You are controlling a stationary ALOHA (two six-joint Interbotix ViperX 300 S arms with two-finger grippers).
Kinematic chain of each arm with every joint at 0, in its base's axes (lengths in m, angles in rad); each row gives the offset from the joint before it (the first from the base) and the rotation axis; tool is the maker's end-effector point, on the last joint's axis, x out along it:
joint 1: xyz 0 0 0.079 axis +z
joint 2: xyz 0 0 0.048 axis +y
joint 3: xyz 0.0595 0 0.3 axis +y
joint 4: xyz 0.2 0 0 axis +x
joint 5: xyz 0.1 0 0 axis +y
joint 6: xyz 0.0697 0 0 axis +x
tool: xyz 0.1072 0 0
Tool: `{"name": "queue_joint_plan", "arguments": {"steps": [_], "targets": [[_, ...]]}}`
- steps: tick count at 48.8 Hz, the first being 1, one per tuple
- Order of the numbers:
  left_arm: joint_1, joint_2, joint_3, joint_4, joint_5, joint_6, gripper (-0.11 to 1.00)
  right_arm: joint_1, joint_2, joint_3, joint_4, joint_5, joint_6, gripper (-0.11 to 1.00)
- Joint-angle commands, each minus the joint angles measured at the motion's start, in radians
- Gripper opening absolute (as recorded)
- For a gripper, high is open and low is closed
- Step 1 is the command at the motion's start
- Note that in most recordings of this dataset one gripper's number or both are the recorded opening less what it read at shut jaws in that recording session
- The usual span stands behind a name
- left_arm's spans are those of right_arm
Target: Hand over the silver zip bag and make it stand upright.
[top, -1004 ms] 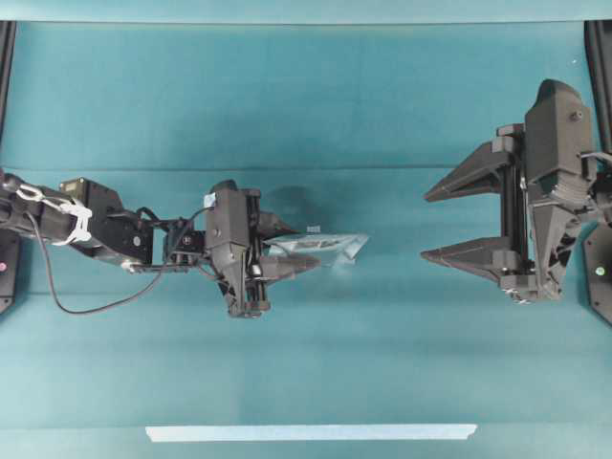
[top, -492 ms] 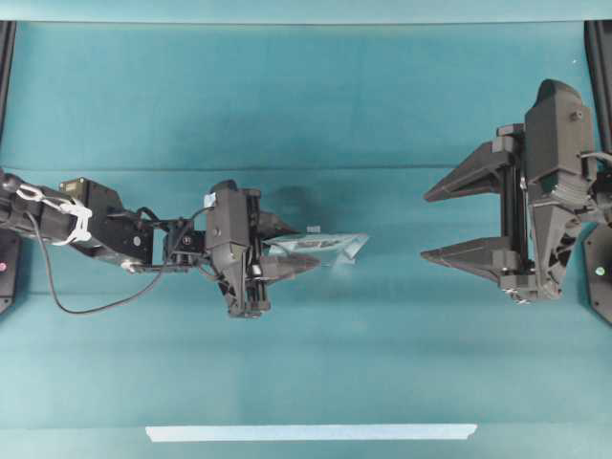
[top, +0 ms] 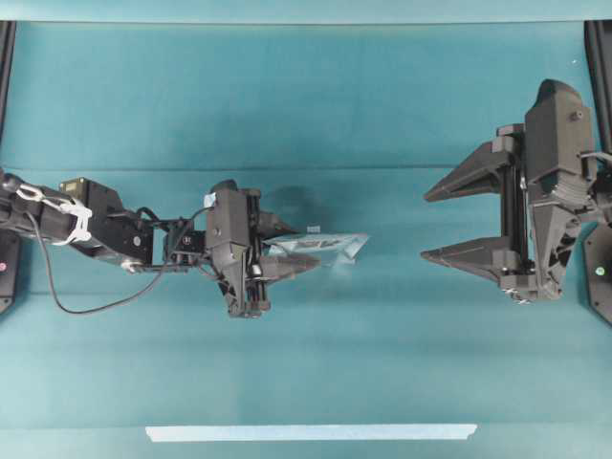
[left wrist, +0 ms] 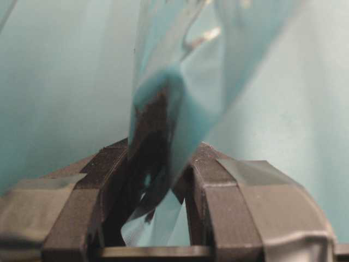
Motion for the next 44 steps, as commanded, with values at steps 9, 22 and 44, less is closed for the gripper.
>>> {"name": "queue_joint_plan", "arguments": {"steps": [9,22,44], "targets": [[-0.003,-0.011,-0.006,0.000,0.000,-0.002,0.29,-0.002,-0.008,-0.008,0.002,-0.003,0.008,0.88],[-0.003,-0.011,-0.008,0.000,0.000,-0.002,0.29,-0.002,-0.008,0.002,0.002,-0.003,0.009,0.88],[-0.006,-0.009,-0.012,0.000,0.000,-0.002,0.29,0.000,-0.009,0.017,0.003,-0.003,0.009,0.88]]}}
